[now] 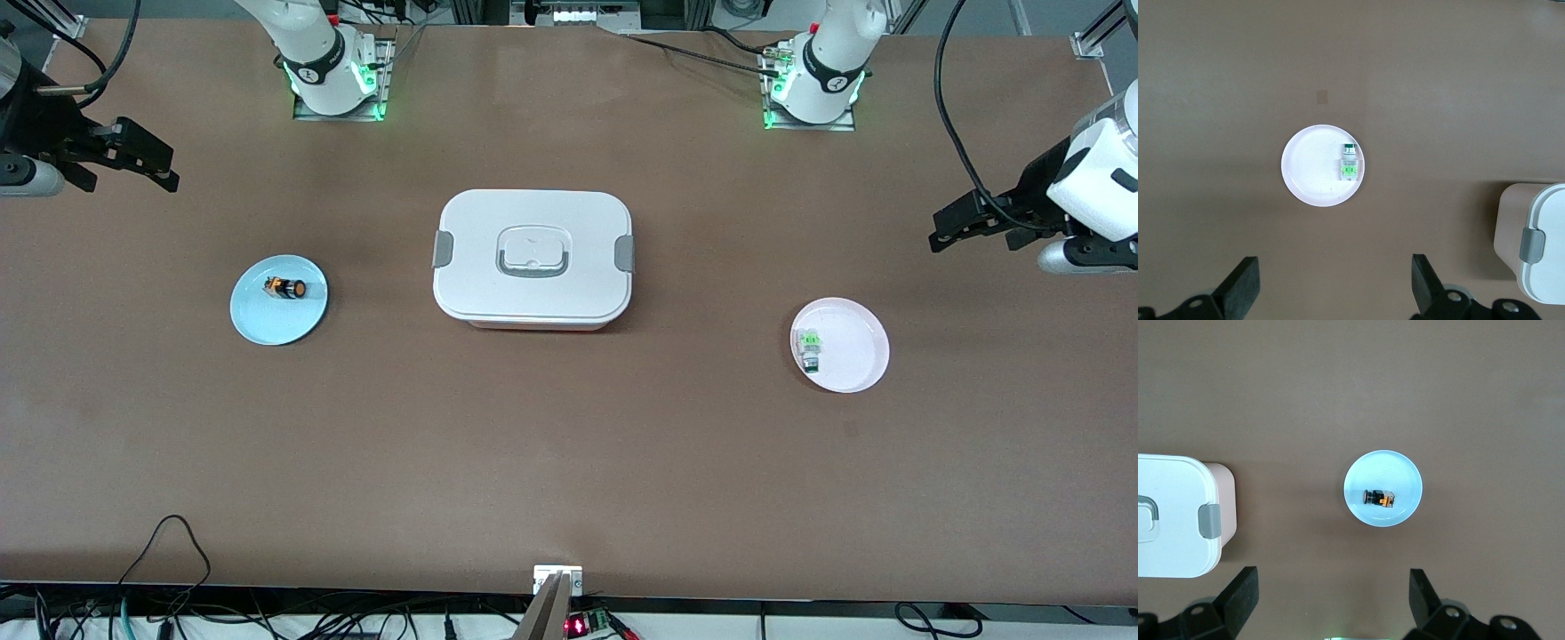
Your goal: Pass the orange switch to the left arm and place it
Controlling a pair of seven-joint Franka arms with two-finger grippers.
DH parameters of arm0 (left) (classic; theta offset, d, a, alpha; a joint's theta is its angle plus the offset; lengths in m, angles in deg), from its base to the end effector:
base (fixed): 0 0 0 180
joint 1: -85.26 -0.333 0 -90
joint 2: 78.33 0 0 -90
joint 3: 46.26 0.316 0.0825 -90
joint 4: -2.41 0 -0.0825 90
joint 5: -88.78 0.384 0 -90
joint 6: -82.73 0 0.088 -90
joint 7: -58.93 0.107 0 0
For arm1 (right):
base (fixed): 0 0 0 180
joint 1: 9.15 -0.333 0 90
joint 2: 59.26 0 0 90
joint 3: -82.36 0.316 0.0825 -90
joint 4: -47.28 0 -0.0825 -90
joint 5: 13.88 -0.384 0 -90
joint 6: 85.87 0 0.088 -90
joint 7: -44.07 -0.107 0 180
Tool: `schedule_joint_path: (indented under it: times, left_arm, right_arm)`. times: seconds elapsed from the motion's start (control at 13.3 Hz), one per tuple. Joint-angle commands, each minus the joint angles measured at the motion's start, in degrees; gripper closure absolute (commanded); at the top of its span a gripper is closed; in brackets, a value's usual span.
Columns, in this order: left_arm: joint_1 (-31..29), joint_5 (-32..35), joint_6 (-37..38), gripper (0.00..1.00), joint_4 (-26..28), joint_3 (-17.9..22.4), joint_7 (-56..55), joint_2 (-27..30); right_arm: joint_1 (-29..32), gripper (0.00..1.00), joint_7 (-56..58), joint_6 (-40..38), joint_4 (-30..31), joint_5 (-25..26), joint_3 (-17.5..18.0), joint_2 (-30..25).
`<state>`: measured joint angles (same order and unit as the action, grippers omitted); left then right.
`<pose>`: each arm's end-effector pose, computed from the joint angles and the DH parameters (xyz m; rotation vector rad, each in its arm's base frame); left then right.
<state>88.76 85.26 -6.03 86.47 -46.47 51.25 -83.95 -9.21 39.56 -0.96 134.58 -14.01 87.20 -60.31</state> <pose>0.5812 -0.0443 0.6159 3.0797 0.1055 -0.0341 0.5379 0.0469 0.6488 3.1401 0.0109 -0.0368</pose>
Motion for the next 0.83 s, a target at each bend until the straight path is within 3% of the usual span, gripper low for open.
schedule_joint_path:
  times: [0.0, 0.3, 0.53, 0.75]
  left_arm:
    - [0.37, 0.62, 0.6, 0.0, -0.48, 0.03, 0.21, 0.52]
    - [0.28, 0.62, 0.6, 0.0, -0.48, 0.03, 0.21, 0.43]
    - [0.28, 0.62, 0.6, 0.0, -0.48, 0.12, 0.21, 0.43]
    - [0.28, 0.71, 0.6, 0.0, -0.48, 0.21, 0.3, 0.43]
  right_arm:
    - [0.32, 0.0, -0.5, -0.18, -0.81, 0.22, 0.35, 0.16]
    - [0.32, 0.0, -0.41, -0.8, 0.76, 1.27, 0.26, 1.22]
    - [0.41, 0.0, -0.49, 0.69, 5.67, 1.02, 0.26, 2.09]
    - [0.67, 0.0, -0.59, 7.35, 12.17, 1.01, -1.75, 3.42]
